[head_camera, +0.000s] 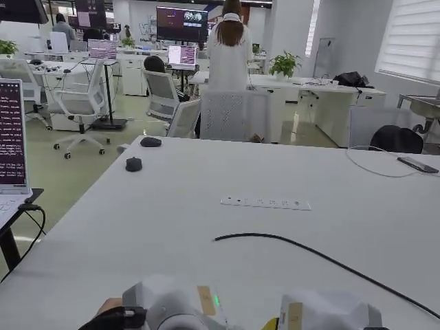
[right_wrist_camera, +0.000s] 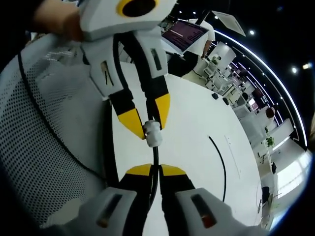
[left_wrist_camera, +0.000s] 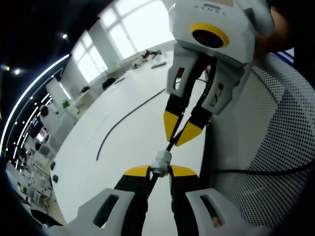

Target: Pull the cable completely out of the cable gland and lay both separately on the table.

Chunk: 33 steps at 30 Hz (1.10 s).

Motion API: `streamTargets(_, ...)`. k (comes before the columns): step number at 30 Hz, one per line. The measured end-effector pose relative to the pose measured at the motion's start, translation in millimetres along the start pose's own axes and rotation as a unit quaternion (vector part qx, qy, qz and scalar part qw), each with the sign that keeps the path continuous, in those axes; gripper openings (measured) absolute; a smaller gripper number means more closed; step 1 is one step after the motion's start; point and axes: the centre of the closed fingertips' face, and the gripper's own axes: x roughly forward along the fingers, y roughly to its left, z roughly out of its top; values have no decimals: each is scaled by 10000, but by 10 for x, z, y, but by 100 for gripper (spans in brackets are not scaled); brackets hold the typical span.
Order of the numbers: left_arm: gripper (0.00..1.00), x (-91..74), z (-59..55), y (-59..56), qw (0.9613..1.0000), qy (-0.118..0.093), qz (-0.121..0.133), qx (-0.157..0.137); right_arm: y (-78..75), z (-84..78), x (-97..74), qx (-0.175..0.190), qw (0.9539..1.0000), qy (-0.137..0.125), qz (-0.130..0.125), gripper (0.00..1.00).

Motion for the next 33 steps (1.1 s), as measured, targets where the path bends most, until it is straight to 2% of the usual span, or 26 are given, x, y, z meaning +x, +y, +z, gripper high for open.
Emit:
streamTargets(2, 16, -5, 4, 24, 10000, -17, 42, -42, -38, -48, -6, -91, 9998, 132, -106, 3)
streamTargets(5, 16, -4, -3, 23, 10000, -9, 44, -39, -31, -68, 1, -133, 9996, 217, -115, 4)
streamTargets(7, 16, -3, -16, 7, 10000, 24, 23, 0, -22, -79, 16, -244, 9992, 299, -133, 10)
streamTargets(8, 16, -2, -15, 3, 10000, 22, 13, 3, -9, -60, 17, -249, 9993, 244, -103, 13)
streamTargets(9, 16, -1, -7, -3, 10000, 6, 5, 16, 31, 6, 17, -224, 9997, 73, -4, 14)
streamTargets(11, 16, -6, 16, -4, 10000, -39, 3, 28, 37, 38, 7, -281, 9996, 10, -6, 11)
streamTargets(12, 16, -6, 17, -1, 10000, -42, 8, 23, 31, 19, 6, -309, 9995, 57, -18, 4)
streamTargets(13, 16, -2, 9, -6, 10000, -31, -3, 12, 6, 7, 8, -286, 9996, 69, -54, 4)
streamTargets(14, 16, -3, 7, 0, 10000, -26, 9, 10, -7, -54, 9, -78, 9998, 157, -89, 3)
streamTargets(16, 16, -12, 1, 26, 10000, -25, 59, -32, -63, -173, 5, -120, 9988, 436, -187, 3)
streamTargets(19, 16, -24, -3, 42, 9999, -39, 82, -81, -66, -247, 14, -84, 9979, 612, -173, 3)
streamTargets(21, 16, -28, -2, 36, 9999, -38, 77, -87, -45, -228, 10, -79, 9983, 573, -123, 4)
streamTargets(22, 16, -28, -8, 33, 10000, -23, 73, -61, -28, -180, 13, -98, 9988, 461, -92, 4)
streamTargets(26, 16, -24, -15, 35, 9999, -14, 72, -87, -18, -177, 16, -129, 9987, 475, -90, 3)
streamTargets(29, 16, -37, -82, 128, 9995, 121, 247, -152, -90, -260, 2, 17, 9978, 624, -212, 3)
streamTargets(30, 16, -44, -88, 153, 9993, 102, 276, -213, -101, -280, -2, 68, 9976, 649, -229, 3)
streamTargets(31, 16, -53, -93, 174, 9987, 60, 309, -403, -118, -289, -10, 136, 9974, 656, -261, 3)
streamTargets(32, 16, -56, -103, 187, 9986, 80, 326, -413, -148, -292, -19, 193, 9972, 642, -316, 3)
streamTargets(33, 16, -77, -146, 239, 9981, 210, 477, -335, -188, -341, -40, 313, 9958, 762, -406, 3)
